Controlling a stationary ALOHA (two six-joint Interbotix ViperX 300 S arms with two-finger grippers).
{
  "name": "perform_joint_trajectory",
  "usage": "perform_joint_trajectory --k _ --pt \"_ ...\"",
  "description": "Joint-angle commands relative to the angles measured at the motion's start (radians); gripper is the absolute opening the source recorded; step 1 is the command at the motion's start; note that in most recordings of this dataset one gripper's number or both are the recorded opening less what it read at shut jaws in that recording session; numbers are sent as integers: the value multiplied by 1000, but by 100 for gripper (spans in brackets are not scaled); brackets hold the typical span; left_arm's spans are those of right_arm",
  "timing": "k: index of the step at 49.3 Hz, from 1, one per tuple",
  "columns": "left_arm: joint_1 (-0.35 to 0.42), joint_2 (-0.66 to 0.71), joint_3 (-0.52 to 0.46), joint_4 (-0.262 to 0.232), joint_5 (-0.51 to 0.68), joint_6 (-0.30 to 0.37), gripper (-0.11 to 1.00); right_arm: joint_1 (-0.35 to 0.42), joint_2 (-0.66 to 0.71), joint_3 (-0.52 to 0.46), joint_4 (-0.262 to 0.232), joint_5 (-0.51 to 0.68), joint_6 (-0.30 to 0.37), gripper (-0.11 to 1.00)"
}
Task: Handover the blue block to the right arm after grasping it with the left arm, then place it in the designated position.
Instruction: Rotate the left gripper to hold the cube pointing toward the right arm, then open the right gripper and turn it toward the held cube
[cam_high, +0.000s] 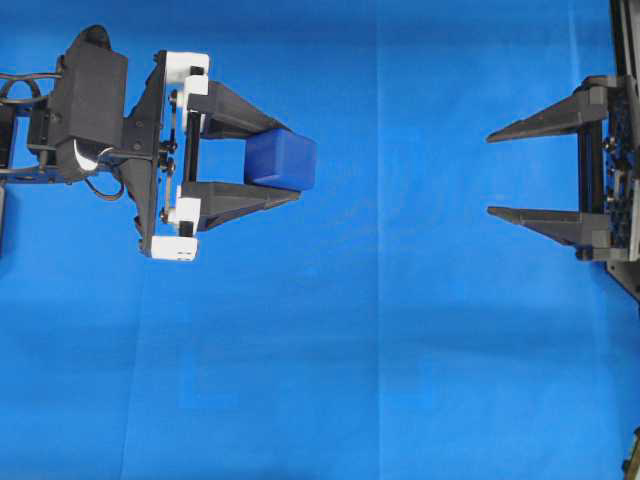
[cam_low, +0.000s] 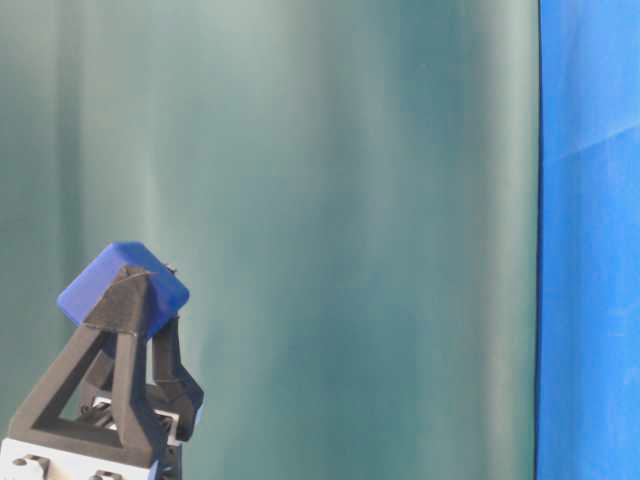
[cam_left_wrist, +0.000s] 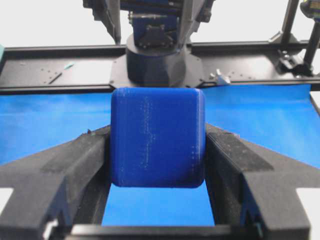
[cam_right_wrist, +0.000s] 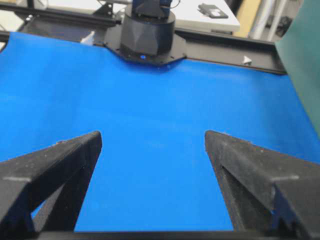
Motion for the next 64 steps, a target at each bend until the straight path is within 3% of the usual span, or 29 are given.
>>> perform_joint_trajectory --k 1,8,14,32,55,64 --pt "-3 -14 -11 -2 -9 -2 46 0 5 -40 -8 2 0 98" --pt "-5 -15 -9 -2 -9 -2 46 0 3 -61 -41 34 -8 97" --pt "-5 -15 -9 -2 -9 -2 46 0 3 -84 -110 58 -32 97" --pt "-6 -15 -9 -2 -9 -21 46 0 0 -132 -367 80 -152 97" --pt "-6 -17 -6 -2 -9 -23 46 31 2 -130 -730 83 -345 96" --pt "-6 -20 -5 -2 -9 -25 46 48 -2 -133 -819 80 -368 96"
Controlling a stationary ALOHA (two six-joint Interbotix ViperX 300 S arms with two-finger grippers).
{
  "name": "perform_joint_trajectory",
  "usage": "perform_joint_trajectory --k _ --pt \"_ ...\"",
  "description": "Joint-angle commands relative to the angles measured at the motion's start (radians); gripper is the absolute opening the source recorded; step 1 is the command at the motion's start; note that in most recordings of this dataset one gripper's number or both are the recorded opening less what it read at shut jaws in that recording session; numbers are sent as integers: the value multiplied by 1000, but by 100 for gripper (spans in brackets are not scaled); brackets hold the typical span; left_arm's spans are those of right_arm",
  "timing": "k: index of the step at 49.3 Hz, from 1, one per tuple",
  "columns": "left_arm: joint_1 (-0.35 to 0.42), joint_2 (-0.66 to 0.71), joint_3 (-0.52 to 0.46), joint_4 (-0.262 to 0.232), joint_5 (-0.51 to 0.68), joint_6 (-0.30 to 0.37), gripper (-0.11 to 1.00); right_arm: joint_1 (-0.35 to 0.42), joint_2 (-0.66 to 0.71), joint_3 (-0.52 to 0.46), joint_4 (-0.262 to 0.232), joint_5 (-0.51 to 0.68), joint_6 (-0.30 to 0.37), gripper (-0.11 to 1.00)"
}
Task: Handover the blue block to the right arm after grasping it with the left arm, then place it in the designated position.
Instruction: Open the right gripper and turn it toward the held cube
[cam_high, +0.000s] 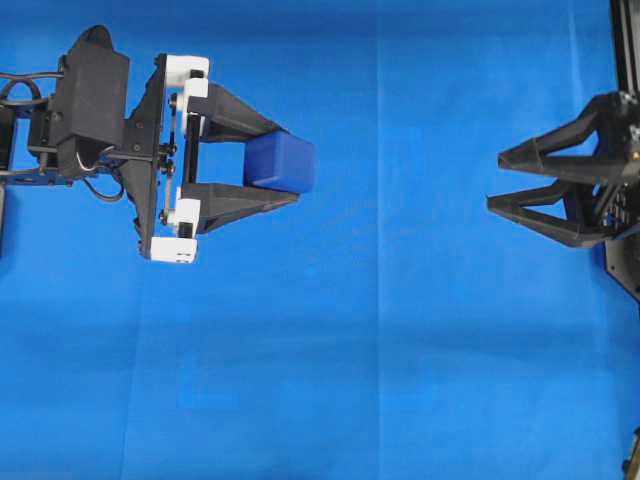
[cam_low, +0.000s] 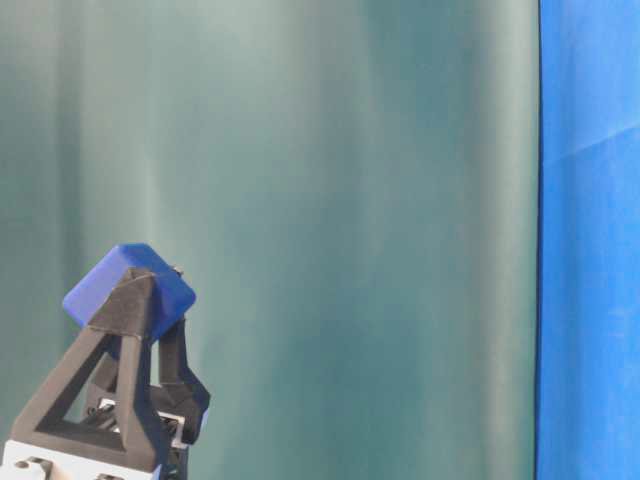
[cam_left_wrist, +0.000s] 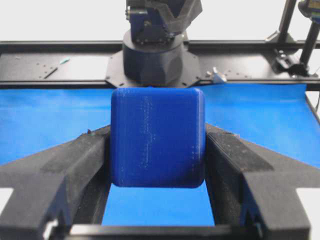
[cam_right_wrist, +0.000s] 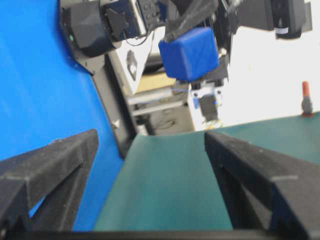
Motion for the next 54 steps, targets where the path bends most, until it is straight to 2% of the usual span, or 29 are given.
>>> perform_joint_trajectory --k 1,17,54 --pt "-3 -20 -9 -2 -9 0 46 6 2 -29 -34 -8 0 96" --pt "-5 -21 -9 -2 -9 0 46 6 6 -28 -100 -3 -2 96" --pt "-5 -20 -8 -2 -9 0 46 6 9 -26 -100 -3 -2 96"
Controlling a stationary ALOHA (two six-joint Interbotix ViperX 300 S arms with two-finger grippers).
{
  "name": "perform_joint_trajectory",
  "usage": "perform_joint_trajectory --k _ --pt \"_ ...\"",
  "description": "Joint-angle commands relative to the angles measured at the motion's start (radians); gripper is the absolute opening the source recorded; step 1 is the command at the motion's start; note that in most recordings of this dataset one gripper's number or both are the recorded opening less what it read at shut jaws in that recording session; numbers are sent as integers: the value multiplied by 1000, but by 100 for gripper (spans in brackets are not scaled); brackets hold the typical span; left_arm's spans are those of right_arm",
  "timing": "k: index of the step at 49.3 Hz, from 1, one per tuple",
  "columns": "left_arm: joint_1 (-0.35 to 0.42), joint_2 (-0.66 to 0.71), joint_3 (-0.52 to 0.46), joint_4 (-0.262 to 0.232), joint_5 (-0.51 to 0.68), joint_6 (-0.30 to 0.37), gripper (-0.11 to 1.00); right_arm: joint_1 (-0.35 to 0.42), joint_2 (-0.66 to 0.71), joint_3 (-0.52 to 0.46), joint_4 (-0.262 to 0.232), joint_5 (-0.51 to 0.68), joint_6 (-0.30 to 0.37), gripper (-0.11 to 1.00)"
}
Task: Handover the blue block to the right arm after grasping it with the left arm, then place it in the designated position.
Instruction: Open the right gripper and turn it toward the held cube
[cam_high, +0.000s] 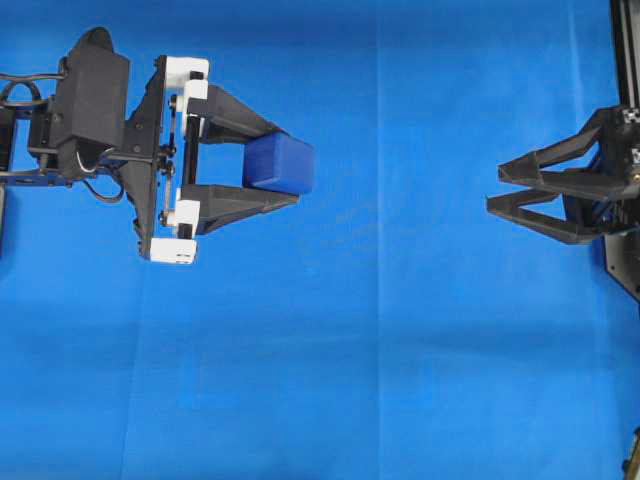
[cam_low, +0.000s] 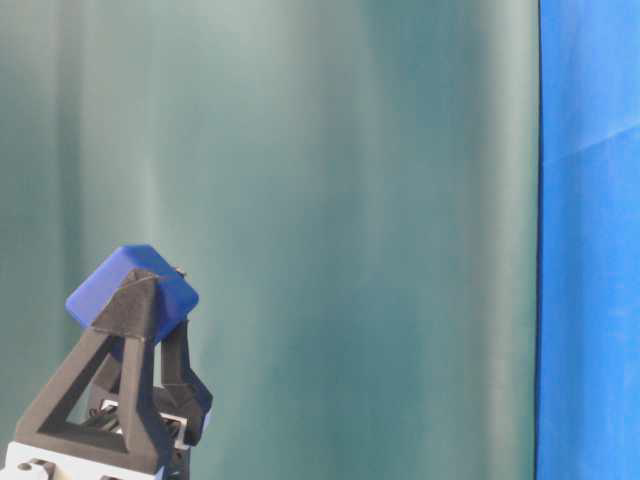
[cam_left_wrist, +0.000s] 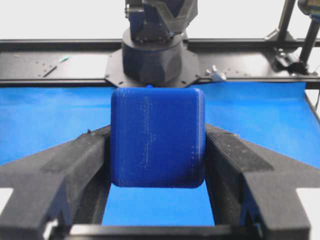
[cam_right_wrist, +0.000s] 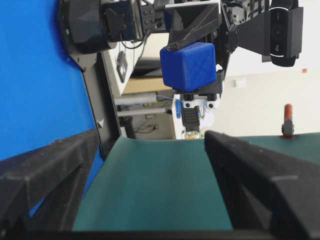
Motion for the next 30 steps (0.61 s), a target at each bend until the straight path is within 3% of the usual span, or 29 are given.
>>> perform_joint_trajectory --k 1,30 --pt "-3 -21 -11 0 -11 -2 46 3 6 -26 2 -5 3 96" --pt "-3 -21 -11 0 -11 -2 46 3 25 -31 0 -8 3 96"
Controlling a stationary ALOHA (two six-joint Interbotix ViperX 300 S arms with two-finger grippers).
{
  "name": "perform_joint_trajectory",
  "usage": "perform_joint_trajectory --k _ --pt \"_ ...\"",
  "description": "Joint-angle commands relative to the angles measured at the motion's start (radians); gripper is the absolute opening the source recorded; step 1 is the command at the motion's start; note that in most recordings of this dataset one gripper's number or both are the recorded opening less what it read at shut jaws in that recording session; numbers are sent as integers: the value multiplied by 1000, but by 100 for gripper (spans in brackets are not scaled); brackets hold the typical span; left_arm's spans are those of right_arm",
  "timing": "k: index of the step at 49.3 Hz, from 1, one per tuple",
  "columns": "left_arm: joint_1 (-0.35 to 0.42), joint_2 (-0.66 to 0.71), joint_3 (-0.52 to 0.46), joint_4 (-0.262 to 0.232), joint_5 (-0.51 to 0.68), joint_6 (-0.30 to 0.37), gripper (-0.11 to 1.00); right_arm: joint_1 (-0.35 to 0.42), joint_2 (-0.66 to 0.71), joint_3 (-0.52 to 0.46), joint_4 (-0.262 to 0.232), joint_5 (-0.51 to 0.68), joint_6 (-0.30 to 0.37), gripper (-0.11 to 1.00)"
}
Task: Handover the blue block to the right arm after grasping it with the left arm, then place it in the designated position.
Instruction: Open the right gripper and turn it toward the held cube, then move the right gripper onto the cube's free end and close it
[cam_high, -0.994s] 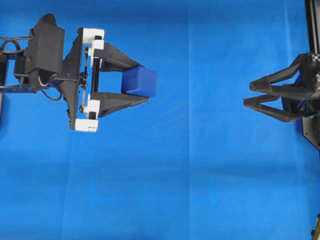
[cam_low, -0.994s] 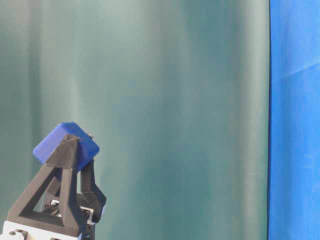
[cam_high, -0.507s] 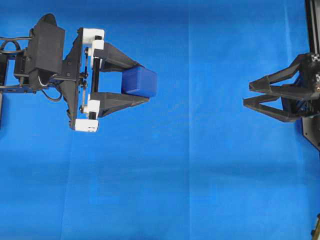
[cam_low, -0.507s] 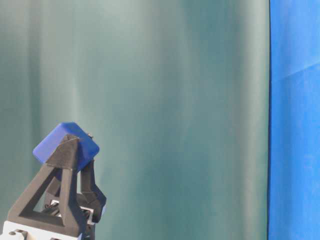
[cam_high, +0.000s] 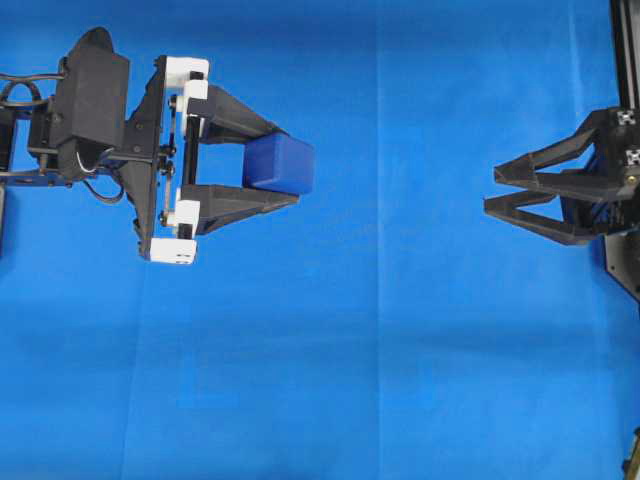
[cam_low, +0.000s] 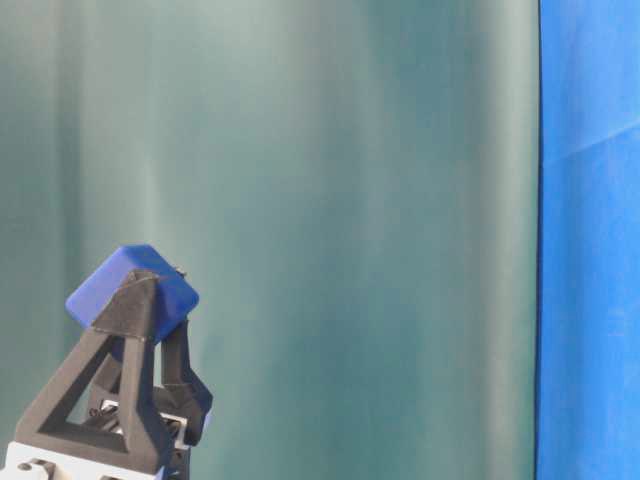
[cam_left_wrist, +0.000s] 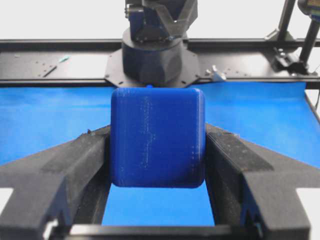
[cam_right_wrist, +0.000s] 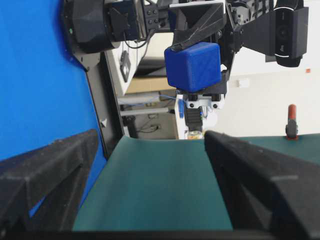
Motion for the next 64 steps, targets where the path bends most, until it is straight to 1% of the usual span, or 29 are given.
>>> perform_joint_trajectory --k 1,12,21,34,46,64 --pt "-3 -20 -11 -2 -9 0 46 2 14 -29 0 -6 2 96" --pt "-3 -20 -11 -2 -9 0 46 2 81 -91 0 -8 2 96" --pt "-5 -21 -11 -2 -9 0 46 2 183 -179 -5 -3 -2 96" --pt "-8 -23 -8 -2 -9 0 46 -8 339 -311 -38 -3 -21 96" --pt "-14 -25 -6 -2 -9 0 46 -32 462 -420 -43 -8 -26 96" --pt "-14 -21 -9 -2 -9 0 46 -51 609 -555 -103 -20 -28 96"
